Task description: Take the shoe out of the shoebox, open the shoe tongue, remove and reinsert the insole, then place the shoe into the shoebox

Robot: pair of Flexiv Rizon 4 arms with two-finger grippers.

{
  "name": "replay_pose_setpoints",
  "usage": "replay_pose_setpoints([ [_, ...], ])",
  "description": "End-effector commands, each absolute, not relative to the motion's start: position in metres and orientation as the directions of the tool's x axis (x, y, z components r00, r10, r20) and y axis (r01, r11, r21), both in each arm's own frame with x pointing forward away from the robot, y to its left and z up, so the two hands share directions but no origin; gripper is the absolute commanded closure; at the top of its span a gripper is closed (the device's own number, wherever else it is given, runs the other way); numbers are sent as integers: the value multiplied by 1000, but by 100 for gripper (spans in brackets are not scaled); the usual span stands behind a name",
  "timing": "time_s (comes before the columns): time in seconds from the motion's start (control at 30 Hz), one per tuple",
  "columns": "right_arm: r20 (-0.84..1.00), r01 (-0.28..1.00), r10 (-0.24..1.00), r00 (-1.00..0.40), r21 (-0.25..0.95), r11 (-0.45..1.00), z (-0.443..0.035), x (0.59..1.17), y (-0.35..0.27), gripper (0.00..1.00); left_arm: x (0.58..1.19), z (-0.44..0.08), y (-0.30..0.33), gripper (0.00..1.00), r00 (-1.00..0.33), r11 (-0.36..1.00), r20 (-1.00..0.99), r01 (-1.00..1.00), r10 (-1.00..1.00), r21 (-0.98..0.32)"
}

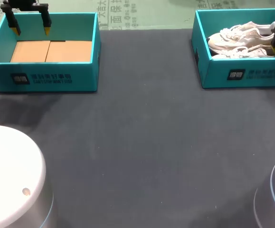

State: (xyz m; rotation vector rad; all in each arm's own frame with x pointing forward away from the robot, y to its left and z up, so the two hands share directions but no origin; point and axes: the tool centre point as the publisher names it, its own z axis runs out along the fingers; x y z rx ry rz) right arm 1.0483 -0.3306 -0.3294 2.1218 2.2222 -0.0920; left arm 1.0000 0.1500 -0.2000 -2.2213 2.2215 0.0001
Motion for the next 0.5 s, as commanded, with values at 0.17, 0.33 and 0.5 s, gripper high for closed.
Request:
replay_pose_setpoints([
  [0.17, -92, 999, 995, -48, 13, 50, -342, 1054, -336, 28, 1000, -200, 150, 0, 0, 0, 0, -1000, -1000, 0],
  [0.33, -96, 999, 994, -51, 7, 51, -352, 1056, -338, 31, 1000, -200, 150, 0, 0, 0, 0, -1000, -1000, 0],
  [0.5, -99, 999, 994, -52, -2, 52, -361, 1055, -339, 35, 1000, -200, 150, 0, 0, 0, 0, -1000, -1000, 0],
])
